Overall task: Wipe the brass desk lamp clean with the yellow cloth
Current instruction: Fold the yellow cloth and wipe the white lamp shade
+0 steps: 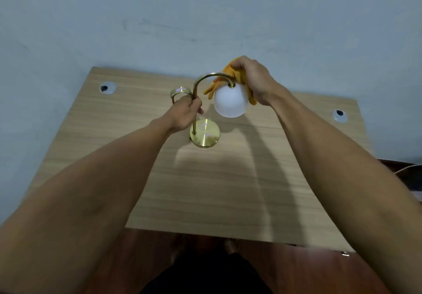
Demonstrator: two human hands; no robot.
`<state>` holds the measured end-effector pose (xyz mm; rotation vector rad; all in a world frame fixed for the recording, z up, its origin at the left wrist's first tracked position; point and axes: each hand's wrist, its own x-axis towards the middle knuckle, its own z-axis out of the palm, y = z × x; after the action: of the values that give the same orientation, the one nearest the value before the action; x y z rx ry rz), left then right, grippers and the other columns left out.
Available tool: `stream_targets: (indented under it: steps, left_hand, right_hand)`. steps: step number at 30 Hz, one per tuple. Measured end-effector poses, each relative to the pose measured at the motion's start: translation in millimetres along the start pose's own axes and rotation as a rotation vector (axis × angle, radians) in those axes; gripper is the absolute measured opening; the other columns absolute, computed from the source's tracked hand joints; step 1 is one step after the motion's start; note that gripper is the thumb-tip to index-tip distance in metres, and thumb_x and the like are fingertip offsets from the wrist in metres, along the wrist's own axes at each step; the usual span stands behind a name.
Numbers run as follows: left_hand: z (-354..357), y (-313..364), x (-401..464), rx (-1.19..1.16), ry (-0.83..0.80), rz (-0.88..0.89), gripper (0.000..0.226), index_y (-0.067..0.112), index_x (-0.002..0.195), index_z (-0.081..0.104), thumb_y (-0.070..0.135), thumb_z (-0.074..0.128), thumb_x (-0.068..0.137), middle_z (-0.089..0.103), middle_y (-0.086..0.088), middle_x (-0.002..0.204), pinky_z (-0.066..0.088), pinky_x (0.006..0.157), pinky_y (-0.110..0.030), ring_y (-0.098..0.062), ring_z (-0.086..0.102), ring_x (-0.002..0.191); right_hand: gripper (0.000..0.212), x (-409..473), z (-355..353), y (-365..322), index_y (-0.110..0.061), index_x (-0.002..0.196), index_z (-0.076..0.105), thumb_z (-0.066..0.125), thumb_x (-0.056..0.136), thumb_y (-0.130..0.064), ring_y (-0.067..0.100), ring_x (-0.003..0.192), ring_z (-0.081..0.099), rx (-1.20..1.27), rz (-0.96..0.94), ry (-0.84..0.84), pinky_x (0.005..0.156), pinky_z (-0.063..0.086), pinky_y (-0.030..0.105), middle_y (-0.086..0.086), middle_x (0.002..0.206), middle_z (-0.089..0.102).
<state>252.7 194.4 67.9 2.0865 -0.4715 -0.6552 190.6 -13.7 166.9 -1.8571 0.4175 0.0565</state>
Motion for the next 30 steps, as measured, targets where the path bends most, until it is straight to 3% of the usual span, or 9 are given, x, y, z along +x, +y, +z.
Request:
stream_targets:
  steps: [2,5,7,11,15,18,23,26,30]
  left_hand:
    - [2,1,0,-0.012,0.008,-0.005,0.039,0.007,0.089,0.061,0.031,0.034,0.102,0.073,-0.014,0.109,0.051,0.100,-0.046,-0.028,0.066,0.111]
    - [5,-1,-1,-0.032,0.032,-0.009,0.042,0.000,0.100,0.061,0.033,0.035,0.101,0.073,-0.013,0.107,0.052,0.098,-0.044,-0.028,0.066,0.110]
    - [7,-2,-1,-0.031,0.052,-0.002,0.044,0.003,0.101,0.061,0.037,0.035,0.099,0.073,-0.012,0.106,0.052,0.096,-0.042,-0.025,0.067,0.108]
    - [11,-4,1,-0.026,0.089,0.022,0.038,0.007,0.101,0.061,0.035,0.035,0.101,0.073,-0.012,0.107,0.053,0.092,-0.040,-0.023,0.067,0.102]
    - [13,-8,4,-0.028,0.104,0.007,0.031,0.020,0.094,0.059,0.039,0.035,0.099,0.073,-0.011,0.109,0.053,0.094,-0.042,-0.023,0.067,0.108]
    - [14,-9,6,-0.038,0.115,0.000,0.030,0.022,0.090,0.057,0.041,0.035,0.096,0.072,-0.010,0.108,0.053,0.095,-0.044,-0.023,0.066,0.110]
    - [15,-9,5,-0.046,0.116,-0.025,0.033,0.018,0.098,0.059,0.042,0.036,0.096,0.073,-0.007,0.108,0.053,0.099,-0.049,-0.023,0.067,0.107]
    - [14,-8,5,-0.042,0.104,-0.026,0.035,0.017,0.100,0.060,0.042,0.036,0.096,0.073,-0.007,0.109,0.052,0.101,-0.049,-0.022,0.066,0.109]
    - [12,-6,4,-0.029,0.094,-0.014,0.037,0.009,0.101,0.061,0.037,0.035,0.101,0.072,-0.011,0.110,0.052,0.100,-0.051,-0.023,0.067,0.111]
  right_hand:
    - [0.038,14,-4,-2,-0.024,0.064,0.071,0.048,0.089,-0.040,0.026,0.077,0.067,-0.043,0.028,-0.047,0.059,0.047,0.025,0.005,0.083,0.078]
    - [0.033,27,-5,-5,-0.021,0.069,0.070,0.051,0.090,-0.037,0.026,0.079,0.069,-0.032,0.059,-0.105,0.076,0.052,0.036,0.009,0.085,0.078]
    - [0.029,38,-5,-4,-0.019,0.074,0.070,0.053,0.089,-0.037,0.024,0.076,0.068,-0.028,0.080,-0.150,0.078,0.052,0.038,0.005,0.079,0.074]
    - [0.025,54,-4,0,-0.014,0.080,0.068,0.056,0.084,-0.035,0.029,0.079,0.066,0.009,0.147,-0.206,0.079,0.052,0.041,0.012,0.088,0.071]
    - [0.026,58,-6,23,-0.012,0.090,0.066,0.052,0.087,-0.034,0.031,0.083,0.068,0.096,0.225,-0.219,0.079,0.052,0.041,0.013,0.094,0.072]
    - [0.025,52,-9,48,-0.010,0.095,0.063,0.049,0.090,-0.031,0.031,0.080,0.071,0.246,0.330,-0.147,0.075,0.055,0.038,0.011,0.090,0.075]
    - [0.020,36,-13,82,-0.017,0.071,0.047,0.046,0.088,-0.026,0.027,0.074,0.053,0.398,0.412,0.146,0.071,0.048,0.037,0.002,0.067,0.053]
    - [0.028,24,-24,81,-0.014,0.081,0.066,0.047,0.087,-0.034,0.027,0.083,0.066,0.481,0.300,0.291,0.082,0.057,0.043,0.004,0.085,0.071]
    - [0.038,2,-19,47,-0.017,0.084,0.075,0.043,0.098,-0.032,0.019,0.085,0.071,0.394,0.021,0.300,0.076,0.054,0.035,0.002,0.093,0.077]
